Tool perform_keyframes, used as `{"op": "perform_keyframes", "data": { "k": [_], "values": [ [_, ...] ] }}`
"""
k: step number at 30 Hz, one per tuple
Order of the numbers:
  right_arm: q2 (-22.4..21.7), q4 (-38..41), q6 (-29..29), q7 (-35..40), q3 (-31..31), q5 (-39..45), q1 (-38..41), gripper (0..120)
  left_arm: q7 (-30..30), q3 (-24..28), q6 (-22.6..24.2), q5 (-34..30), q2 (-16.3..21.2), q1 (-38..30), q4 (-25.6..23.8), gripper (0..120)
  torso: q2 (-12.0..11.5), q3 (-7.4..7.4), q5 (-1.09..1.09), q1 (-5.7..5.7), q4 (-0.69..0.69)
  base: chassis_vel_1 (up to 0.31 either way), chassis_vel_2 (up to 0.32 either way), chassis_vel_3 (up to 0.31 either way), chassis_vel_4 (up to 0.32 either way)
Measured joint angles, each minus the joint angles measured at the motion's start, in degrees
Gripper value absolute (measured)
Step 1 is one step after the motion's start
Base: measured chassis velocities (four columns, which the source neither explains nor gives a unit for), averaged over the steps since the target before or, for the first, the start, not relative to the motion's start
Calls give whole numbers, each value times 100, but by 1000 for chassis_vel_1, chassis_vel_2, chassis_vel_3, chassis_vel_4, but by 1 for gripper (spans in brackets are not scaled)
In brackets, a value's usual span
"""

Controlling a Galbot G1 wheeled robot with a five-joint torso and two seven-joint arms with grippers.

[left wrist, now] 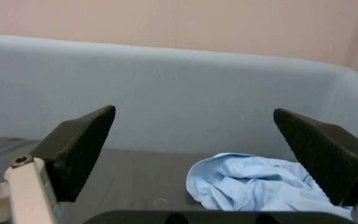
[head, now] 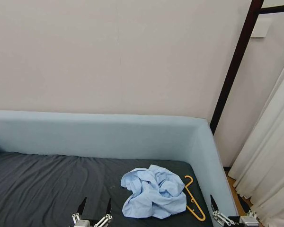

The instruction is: Pick up the clothes from the sofa and hang them on the clothes hanger.

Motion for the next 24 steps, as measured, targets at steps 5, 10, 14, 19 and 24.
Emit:
{"op": "perform_keyframes", "data": {
  "k": [5,10,14,19,24],
  "values": [
    [-13,-41,8,8,-28,-15,0,100,-18,4,0,8,-37,0,20,100,0,0,0,0,0,0,0,0,0],
    [-100,-59,-1,29,-51,9,3,100,-21,-34,-30,9,-46,-20,72,100,0,0,0,0,0,0,0,0,0],
    [-146,-91,-26,52,-69,27,17,100,-25,-46,-30,-2,-44,-32,82,100,0,0,0,0,0,0,0,0,0],
    [-233,-151,-100,96,-88,117,58,100,-25,-50,-30,-11,-52,-49,106,100,0,0,0,0,0,0,0,0,0],
    [-381,-158,-299,167,-119,340,120,100,-27,-63,-24,-24,-62,-61,125,100,0,0,1,0,0,0,0,0,0]
  ]
}}
